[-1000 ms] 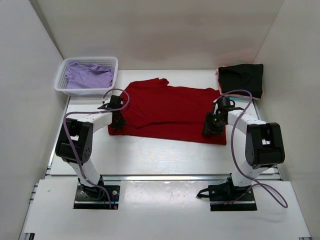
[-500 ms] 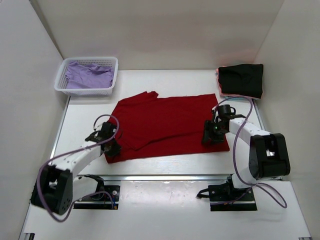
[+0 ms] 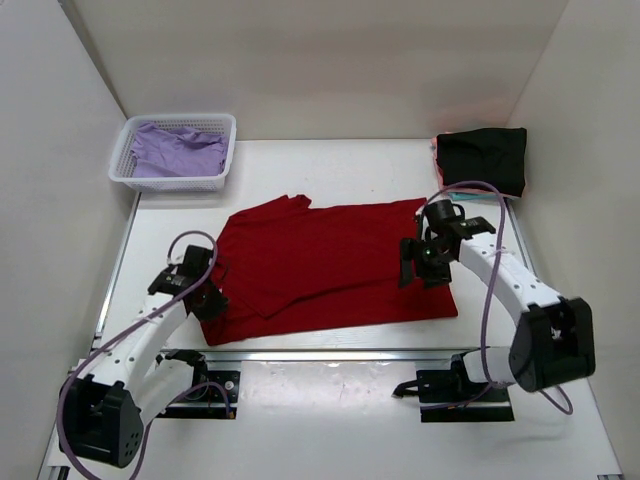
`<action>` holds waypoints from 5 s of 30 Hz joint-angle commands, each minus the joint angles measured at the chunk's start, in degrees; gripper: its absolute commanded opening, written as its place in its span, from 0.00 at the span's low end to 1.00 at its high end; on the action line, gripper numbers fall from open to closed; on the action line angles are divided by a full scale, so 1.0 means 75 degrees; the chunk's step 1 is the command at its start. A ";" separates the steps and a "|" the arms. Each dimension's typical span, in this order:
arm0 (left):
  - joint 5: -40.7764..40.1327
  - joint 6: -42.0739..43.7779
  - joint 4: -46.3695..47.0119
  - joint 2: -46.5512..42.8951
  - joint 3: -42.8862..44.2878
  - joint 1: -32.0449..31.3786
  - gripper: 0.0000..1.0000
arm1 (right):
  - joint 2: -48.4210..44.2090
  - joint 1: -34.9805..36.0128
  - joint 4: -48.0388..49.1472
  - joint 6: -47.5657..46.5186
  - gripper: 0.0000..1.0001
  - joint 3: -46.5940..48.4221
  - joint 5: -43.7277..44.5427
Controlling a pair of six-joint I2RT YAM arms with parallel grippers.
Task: Fold and stack the t-shirts
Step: Fold the flattened tshirt in 1/3 of the way, then grap the side of the flattened tshirt furthest away from the robot with both arms, then fold the other side of the tshirt into a rectangle
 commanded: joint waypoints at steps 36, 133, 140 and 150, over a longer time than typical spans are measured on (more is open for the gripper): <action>-0.0373 0.4131 0.1826 0.9953 1.0529 -0.0008 0.51 | 0.0460 -0.1595 0.1869 0.1410 0.66 0.2828 -0.5043; 0.1115 0.3028 0.1416 0.7236 0.8609 0.0566 0.00 | 0.7201 -0.1759 0.0405 0.0661 0.00 0.8913 0.1344; 0.1103 0.3169 0.1522 0.6509 0.7473 0.0507 0.00 | 0.5982 -0.2052 0.1189 0.0602 0.00 0.6863 0.1238; 0.0834 0.3076 0.1686 0.5197 0.5831 0.0566 0.00 | 0.4470 -0.2345 0.1928 0.0414 0.00 0.4657 0.0781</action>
